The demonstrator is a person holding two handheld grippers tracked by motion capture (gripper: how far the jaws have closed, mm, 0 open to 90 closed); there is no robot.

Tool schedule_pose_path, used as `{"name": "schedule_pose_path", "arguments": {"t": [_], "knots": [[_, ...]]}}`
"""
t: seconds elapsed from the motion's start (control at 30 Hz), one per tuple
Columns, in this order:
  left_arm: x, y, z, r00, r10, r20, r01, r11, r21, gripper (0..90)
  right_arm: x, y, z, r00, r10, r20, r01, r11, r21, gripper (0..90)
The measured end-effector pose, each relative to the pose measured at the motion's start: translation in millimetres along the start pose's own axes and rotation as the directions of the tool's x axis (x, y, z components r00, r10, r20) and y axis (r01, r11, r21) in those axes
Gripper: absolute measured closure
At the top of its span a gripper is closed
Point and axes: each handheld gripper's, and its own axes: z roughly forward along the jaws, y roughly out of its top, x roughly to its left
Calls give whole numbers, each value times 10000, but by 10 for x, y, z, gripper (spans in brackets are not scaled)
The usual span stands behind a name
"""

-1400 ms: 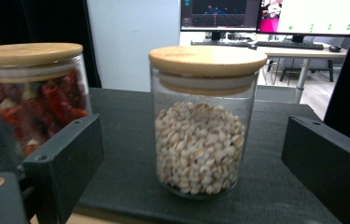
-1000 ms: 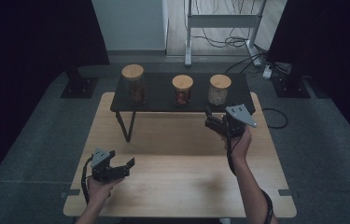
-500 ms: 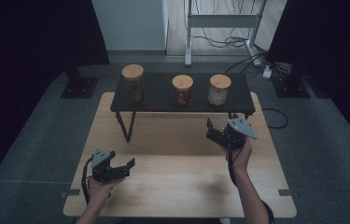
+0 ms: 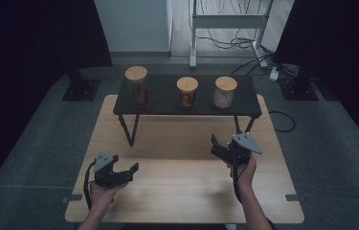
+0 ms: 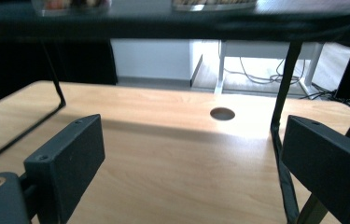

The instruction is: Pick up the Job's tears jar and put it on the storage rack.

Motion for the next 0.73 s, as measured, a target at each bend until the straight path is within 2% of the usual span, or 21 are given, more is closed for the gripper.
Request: {"name": "schedule_pose_path", "arguments": {"t": [0.47,0.73], "knots": [[-14,1,-6,10000,50,28,-50,10000,-46,47,2,-40,2,10000,-32,34,32,9999,107,56],[-19,6,-14,10000,52,39,-52,10000,-68,47,-22,-46,-6,9999,76,-83,-76,10000,-18,55]]}}
